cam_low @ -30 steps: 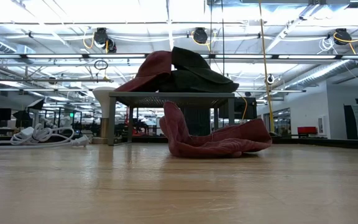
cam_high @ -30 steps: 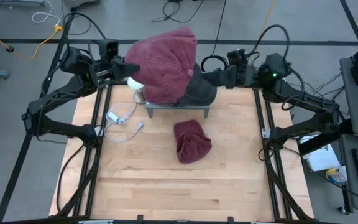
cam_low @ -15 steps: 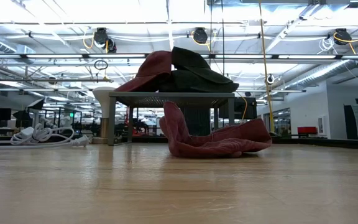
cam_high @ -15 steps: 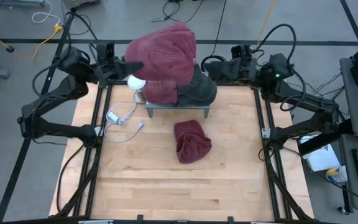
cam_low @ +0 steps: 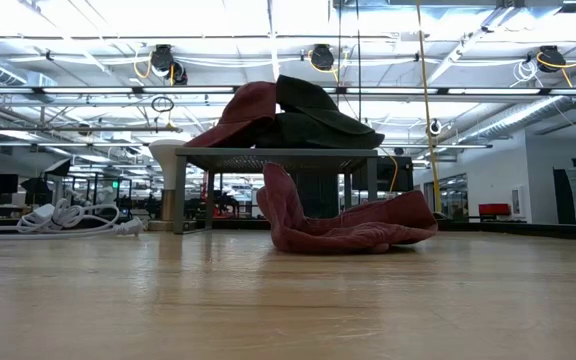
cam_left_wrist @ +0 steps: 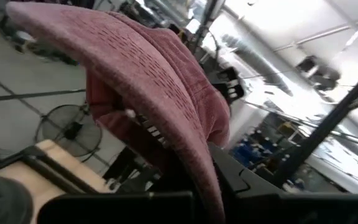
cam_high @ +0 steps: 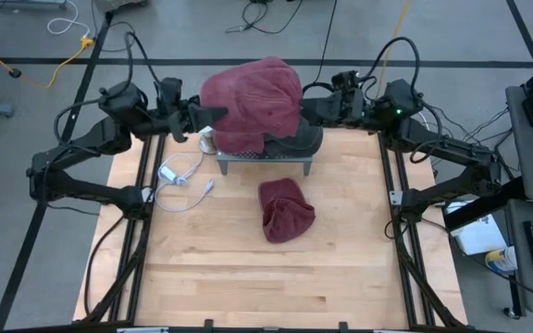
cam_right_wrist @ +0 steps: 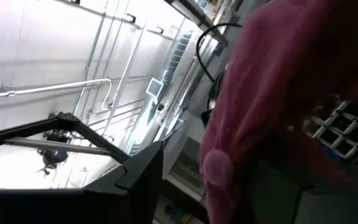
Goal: Pick & Place hat
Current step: Stack the bottom red cap on top of the red cap on the shelf
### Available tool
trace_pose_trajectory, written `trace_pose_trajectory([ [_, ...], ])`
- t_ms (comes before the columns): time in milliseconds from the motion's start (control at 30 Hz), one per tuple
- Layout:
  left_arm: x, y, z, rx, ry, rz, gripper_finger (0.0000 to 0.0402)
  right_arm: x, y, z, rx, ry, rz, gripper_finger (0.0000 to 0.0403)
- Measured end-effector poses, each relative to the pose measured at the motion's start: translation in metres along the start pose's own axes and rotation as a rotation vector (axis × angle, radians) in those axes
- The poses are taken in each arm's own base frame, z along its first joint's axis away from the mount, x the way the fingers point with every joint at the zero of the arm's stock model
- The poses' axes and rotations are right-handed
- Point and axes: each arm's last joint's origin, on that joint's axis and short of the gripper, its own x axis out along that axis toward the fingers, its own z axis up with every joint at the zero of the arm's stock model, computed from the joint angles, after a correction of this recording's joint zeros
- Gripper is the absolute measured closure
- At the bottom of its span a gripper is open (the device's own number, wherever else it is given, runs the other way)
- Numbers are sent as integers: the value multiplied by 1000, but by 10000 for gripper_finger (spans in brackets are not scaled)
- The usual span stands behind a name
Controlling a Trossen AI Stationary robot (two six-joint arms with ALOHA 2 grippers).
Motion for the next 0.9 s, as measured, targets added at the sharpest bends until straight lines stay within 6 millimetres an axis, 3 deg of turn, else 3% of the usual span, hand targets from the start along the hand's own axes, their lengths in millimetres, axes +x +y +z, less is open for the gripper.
trace_pose_trajectory([
  [300, 0, 3, -5, -12, 9, 86, 394, -3, 6, 1, 26, -5, 31, 244],
  [633, 0, 5, -8, -33, 36, 109, 394, -3, 6, 1, 67, -2, 27, 384],
  [733, 0, 6, -9, -37, 47, 116, 389, -3, 5, 1, 71, -2, 19, 384],
  [900, -2, 7, -10, -5, 97, 92, 345, -6, 9, 3, 64, -6, 19, 386],
])
